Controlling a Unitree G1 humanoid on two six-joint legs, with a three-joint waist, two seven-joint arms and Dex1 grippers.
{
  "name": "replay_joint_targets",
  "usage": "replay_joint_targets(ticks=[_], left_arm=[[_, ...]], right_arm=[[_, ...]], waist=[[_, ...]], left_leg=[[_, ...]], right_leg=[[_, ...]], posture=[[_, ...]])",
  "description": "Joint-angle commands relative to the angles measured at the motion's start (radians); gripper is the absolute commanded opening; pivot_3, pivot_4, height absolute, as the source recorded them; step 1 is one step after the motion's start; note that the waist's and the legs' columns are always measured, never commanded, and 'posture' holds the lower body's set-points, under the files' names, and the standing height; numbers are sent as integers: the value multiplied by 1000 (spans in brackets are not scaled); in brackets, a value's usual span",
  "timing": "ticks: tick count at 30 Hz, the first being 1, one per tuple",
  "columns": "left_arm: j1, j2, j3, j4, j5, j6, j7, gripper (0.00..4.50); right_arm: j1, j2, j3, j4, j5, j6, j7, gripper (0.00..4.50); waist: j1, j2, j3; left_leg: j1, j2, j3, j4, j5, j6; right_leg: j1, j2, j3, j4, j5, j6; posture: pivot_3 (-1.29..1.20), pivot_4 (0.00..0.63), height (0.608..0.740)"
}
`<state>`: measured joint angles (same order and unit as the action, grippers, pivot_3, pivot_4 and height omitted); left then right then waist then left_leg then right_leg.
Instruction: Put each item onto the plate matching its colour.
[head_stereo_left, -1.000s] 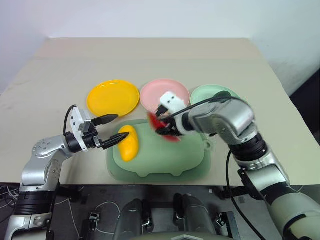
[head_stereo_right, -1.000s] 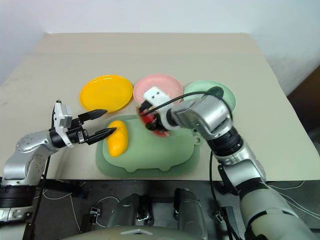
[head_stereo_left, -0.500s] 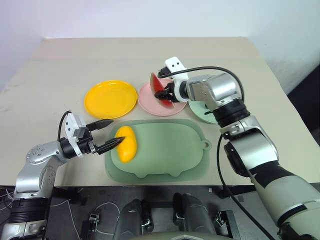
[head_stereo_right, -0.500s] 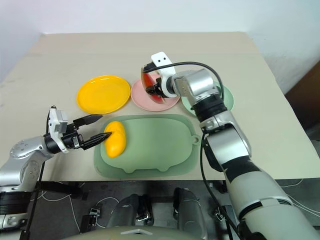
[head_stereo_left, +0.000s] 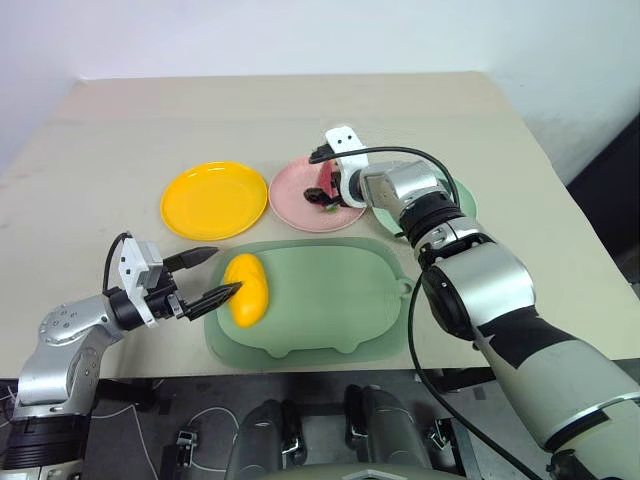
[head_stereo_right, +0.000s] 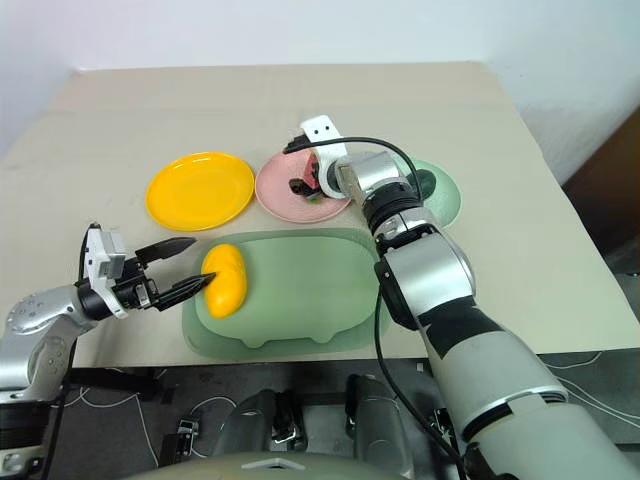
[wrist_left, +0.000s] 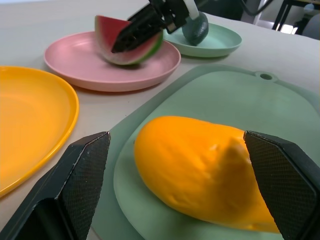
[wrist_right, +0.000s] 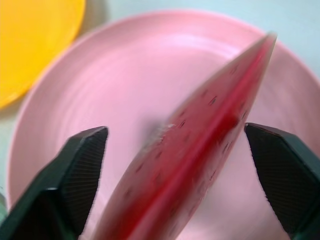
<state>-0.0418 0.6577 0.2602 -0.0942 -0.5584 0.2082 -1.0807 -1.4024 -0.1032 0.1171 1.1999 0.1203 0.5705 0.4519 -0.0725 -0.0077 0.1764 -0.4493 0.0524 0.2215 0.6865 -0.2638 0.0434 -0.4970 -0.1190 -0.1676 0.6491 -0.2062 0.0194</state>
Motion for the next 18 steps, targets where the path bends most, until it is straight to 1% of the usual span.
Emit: replay_joint_targets(ticks=[1,2,5,8,10,11,14,16,17,18], left_arm=[[-2,8,27,-35,-17,-11,6,4500],[-6,8,25,-34,-17,-8,8,4500],[-19,10,22,-34,-20,0,11,4500],[-28,11,16,-40,-25,10,15,4500],[-37,8,4,-51,-27,23,23,4500],[-40,10,5,-51,-30,27,21,4500],[-63,4,-8,-71,-43,56,34,4500],[-68,9,-4,-72,-50,66,30,4500],[-68,10,-3,-75,-51,71,30,4500],[-66,10,-5,-82,-50,76,34,4500]], right_arm=[[-25,-32,-24,-123,0,36,61,4490],[-8,-48,-26,-189,11,69,90,4490],[103,-95,-35,-489,52,184,133,4490],[273,-143,-79,-856,132,321,150,4490],[396,-173,-137,-1066,186,404,135,4490],[440,-177,-155,-1139,200,435,117,4490],[597,-219,-214,-1360,250,451,110,4490],[656,-229,-225,-1447,282,454,111,4490],[692,-222,-249,-1490,308,418,117,4490],[740,-239,-255,-1539,324,399,139,4490]], waist=[[2,0,0],[3,0,0],[6,0,0],[7,-1,-1],[8,-1,-1],[11,-1,-1],[13,0,0],[15,0,0],[12,0,0],[11,0,0]], left_leg=[[0,0,0,0,0,0],[0,0,0,0,0,0],[0,-1,-1,0,0,0],[0,-1,-2,0,0,0],[1,-1,-3,0,0,0],[0,-1,-3,0,0,0],[0,-1,-3,0,0,0],[1,-1,-3,0,0,0],[1,-1,-2,0,0,0],[2,-1,-2,0,0,-1]], right_leg=[[0,0,0,0,0,0],[0,0,0,0,0,0],[0,-1,0,-1,0,0],[1,-2,0,-1,0,0],[1,-2,0,-1,0,0],[1,-2,0,0,0,0],[1,-2,-1,0,0,0],[1,-2,0,-1,0,0],[1,-1,0,-1,0,0],[1,-1,0,-1,0,0]], posture=[[0,150,696],[0,150,696],[0,150,696],[0,150,696],[0,150,696],[0,150,696],[0,150,696],[0,150,696],[0,150,696],[0,150,696]])
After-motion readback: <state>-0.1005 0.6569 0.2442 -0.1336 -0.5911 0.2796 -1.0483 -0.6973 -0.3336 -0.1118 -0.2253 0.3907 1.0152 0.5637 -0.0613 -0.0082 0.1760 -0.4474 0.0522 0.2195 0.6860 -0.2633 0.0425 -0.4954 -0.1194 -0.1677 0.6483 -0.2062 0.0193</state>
